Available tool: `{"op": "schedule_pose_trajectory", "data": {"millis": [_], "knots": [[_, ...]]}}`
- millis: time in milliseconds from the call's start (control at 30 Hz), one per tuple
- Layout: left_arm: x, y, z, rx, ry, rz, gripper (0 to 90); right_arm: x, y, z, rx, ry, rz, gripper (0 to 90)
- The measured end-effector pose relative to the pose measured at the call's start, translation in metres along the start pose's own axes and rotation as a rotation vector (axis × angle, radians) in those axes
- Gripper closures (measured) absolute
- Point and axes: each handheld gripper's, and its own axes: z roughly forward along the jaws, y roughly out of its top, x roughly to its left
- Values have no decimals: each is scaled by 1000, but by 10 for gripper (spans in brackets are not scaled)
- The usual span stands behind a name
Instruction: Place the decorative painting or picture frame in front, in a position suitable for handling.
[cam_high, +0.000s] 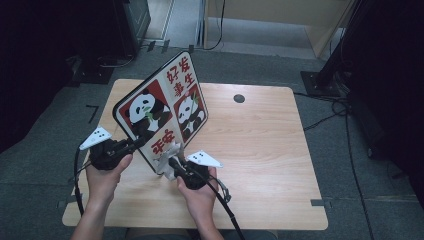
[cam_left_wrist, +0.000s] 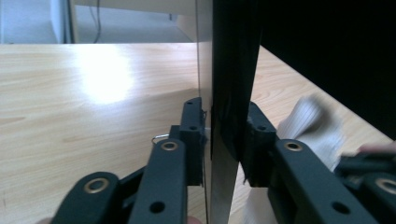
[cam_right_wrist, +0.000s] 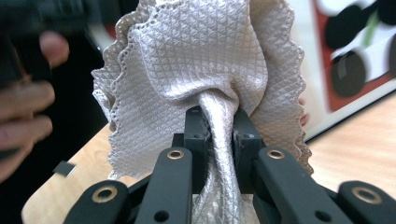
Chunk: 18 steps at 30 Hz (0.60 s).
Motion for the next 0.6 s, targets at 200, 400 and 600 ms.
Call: {"op": "schedule_pose_trajectory", "data": {"millis": [200,400,600], "knots": [[0,-23,2,-42,19,-15,704,-14,18,-7,-27,-21,-14,804],[-1,-51,2,-81,30,-36,692,-22,32,-6,-26,-27,-43,804],[-8,-71,11,-24,37,-39,685,-18,43,2,-22,-4,-65,804]]}}
